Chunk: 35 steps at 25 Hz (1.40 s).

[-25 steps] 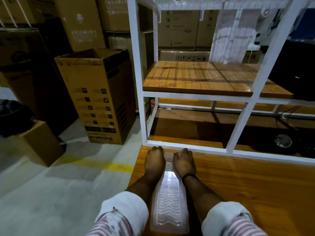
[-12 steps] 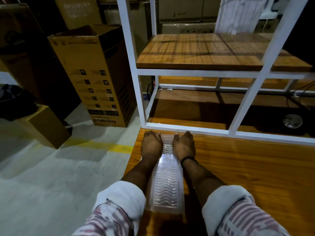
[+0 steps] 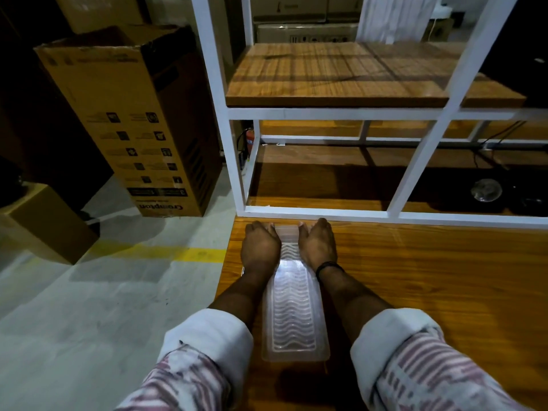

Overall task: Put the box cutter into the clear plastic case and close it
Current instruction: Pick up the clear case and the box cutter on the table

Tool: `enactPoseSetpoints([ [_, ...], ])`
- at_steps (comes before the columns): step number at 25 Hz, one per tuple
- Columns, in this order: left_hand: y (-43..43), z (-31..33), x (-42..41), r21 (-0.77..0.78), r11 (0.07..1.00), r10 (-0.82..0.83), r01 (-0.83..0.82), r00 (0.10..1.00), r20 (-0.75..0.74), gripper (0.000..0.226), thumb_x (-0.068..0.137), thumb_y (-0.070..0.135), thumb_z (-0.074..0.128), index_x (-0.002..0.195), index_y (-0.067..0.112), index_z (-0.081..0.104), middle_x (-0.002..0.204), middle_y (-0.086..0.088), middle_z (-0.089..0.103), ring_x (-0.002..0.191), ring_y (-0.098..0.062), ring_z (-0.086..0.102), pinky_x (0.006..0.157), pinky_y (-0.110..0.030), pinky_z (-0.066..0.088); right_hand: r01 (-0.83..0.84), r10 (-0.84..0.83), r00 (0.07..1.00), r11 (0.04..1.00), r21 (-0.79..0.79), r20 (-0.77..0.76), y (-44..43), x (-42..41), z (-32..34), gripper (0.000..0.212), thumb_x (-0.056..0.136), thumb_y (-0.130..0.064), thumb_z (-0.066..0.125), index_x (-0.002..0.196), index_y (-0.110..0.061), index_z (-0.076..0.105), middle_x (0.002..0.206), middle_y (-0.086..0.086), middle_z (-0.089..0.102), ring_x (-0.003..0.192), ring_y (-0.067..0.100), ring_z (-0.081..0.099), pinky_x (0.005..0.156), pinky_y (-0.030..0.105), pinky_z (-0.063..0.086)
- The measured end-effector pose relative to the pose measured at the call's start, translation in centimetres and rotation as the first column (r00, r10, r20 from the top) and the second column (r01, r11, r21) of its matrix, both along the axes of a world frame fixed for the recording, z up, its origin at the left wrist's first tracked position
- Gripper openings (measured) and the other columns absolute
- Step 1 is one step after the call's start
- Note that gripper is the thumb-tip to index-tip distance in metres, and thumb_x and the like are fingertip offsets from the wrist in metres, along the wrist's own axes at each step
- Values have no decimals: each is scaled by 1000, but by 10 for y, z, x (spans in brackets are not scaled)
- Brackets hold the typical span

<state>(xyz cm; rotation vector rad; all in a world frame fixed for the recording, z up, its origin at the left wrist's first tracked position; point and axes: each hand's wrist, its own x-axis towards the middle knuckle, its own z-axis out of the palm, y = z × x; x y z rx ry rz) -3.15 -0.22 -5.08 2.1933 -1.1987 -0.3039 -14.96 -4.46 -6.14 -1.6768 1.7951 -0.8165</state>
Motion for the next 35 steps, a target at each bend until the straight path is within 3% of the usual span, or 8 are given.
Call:
enactPoseSetpoints([
  [4, -1, -3, 3, -15, 1000, -7, 7, 999, -43, 43, 105, 38, 40, 121, 3, 59, 123, -20, 63, 106, -38, 65, 84, -43, 52, -2, 3, 1000, 997, -83, 11, 0, 0, 2, 49, 98, -42, 54, 120, 2, 56, 122, 22, 60, 114, 38, 57, 91, 38, 45],
  [19, 9, 4, 3, -39, 999, -16, 17, 999, 37, 43, 106, 38, 40, 127, 5, 58, 130, -15, 59, 106, -33, 67, 73, -41, 53, 27, -29, 999, 995, -96, -21, 3, 3, 6, 48, 97, -43, 55, 113, 2, 58, 116, 23, 63, 110, 39, 59, 90, 41, 47],
  [25, 14, 5, 8, -116, 993, -23, 0, 980, -196, 39, 104, 39, 46, 119, 8, 63, 121, -14, 65, 107, -33, 65, 80, -38, 51, 9, -14, 999, 996, -86, -53, 11, 5, 15, 49, 97, -47, 53, 118, -3, 55, 117, 20, 65, 107, 38, 63, 84, 41, 53],
  [29, 38, 5, 18, -119, 993, -63, 23, 933, -353, 37, 101, 41, 52, 114, 8, 64, 114, -15, 71, 103, -34, 67, 77, -33, 47, 6, -10, 999, 996, -93, -48, 29, -8, 22, 48, 98, -47, 52, 121, -4, 52, 117, 24, 66, 103, 42, 65, 76, 38, 52],
  [35, 97, 3, 7, -189, 981, -128, 39, 865, -485, 22, 100, 30, 58, 109, 11, 66, 99, -4, 72, 88, -20, 66, 64, -27, 47, 42, -41, 997, 999, 8, -62, 77, -36, 6, 34, 98, -45, 50, 103, -11, 53, 100, 18, 68, 85, 38, 64, 68, 41, 54],
])
